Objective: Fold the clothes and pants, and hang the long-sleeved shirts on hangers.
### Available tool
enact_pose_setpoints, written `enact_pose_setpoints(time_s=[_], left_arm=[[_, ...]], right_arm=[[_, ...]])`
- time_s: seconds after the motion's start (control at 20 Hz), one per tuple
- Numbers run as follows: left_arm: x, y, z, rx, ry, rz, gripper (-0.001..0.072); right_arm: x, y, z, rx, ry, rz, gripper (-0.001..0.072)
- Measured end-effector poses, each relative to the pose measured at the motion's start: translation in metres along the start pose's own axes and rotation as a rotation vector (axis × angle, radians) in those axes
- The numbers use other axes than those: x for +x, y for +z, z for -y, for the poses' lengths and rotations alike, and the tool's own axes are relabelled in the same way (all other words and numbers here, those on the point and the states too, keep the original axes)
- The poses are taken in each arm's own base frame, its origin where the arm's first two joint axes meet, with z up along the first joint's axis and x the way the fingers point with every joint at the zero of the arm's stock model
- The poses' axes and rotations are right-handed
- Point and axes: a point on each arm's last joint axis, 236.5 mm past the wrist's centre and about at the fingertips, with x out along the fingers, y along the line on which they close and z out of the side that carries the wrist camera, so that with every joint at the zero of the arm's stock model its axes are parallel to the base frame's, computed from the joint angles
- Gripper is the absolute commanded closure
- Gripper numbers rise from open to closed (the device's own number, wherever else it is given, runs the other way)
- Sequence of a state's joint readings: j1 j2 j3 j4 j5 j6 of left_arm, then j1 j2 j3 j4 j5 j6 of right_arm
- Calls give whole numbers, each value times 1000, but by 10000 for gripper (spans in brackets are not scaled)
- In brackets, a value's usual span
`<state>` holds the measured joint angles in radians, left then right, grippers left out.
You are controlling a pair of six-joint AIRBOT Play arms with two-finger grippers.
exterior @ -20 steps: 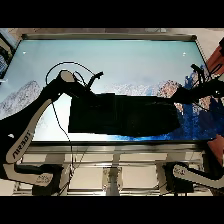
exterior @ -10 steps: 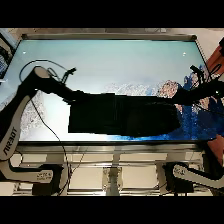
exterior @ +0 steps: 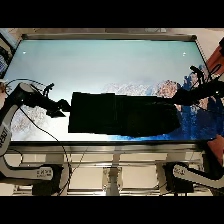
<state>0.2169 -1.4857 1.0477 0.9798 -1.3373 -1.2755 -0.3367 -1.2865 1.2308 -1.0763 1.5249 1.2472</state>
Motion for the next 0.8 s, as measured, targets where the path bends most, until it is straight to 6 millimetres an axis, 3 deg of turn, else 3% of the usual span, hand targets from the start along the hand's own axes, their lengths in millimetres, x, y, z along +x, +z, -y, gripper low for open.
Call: enact_pose_setpoints(time_s=[0.2, 0.25, 0.3, 0.4, 0.45, 0.5, 0.65, 0.8], left_arm=[[13, 10, -2, -23, 3, 47, 79], [18, 12, -1, -33, 5, 51, 117], [22, 13, 0, -39, 6, 50, 246], [33, 12, 2, -49, 9, 36, 409], [38, 11, 4, -49, 11, 24, 596], [43, 9, 6, -48, 11, 12, 678], [48, 0, 14, -29, 2, -29, 678], [27, 0, 24, -5, -16, -7, 678]], right_arm=[[0, 0, -1, 0, 4, 1, 379], [0, 0, -1, -1, 4, 1, 380], [0, 0, -1, 0, 5, 1, 380], [0, 0, -2, 0, 6, 1, 380], [0, 0, -2, 0, 7, 2, 380], [0, 0, -2, 0, 7, 1, 380], [0, 0, -2, 0, 7, 1, 380], [0, 0, -2, 0, 7, 1, 380]])
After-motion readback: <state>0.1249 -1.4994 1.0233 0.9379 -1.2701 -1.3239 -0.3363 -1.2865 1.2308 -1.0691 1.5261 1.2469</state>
